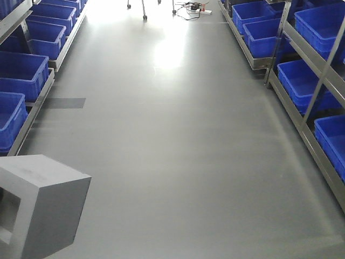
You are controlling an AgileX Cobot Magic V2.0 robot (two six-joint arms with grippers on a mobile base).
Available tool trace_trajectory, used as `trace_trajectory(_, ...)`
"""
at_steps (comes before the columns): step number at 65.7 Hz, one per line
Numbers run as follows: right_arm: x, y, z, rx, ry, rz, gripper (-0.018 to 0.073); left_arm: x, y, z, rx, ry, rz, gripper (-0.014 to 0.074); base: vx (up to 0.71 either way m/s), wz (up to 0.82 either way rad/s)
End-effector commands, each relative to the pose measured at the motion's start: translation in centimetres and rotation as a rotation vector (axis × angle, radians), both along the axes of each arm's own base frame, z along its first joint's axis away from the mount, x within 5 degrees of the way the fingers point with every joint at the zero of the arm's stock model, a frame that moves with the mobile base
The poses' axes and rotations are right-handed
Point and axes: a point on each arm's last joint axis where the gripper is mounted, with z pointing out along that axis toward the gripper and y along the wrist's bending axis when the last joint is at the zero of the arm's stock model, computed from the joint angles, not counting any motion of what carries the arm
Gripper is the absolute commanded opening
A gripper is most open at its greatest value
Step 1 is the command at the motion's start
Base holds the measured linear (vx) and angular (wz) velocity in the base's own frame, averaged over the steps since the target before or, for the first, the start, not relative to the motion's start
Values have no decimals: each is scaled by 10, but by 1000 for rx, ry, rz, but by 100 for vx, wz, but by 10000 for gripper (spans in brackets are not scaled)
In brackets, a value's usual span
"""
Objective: Sort gray base to blue bin
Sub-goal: 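Drive down the aisle and turn to face the empty blue bin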
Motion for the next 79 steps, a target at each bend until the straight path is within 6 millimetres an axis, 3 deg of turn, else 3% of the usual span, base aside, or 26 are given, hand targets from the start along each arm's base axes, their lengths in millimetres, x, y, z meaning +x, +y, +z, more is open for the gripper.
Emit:
trace_trajectory(1,0,0,3,-11,-72,0,-9,-2,-1,19,-71,-110,-16,-6,45,2)
trace_trajectory(79,0,0,3,-11,-72,0,-9,-2,-1,19,-71,-110,-16,-6,43,-1)
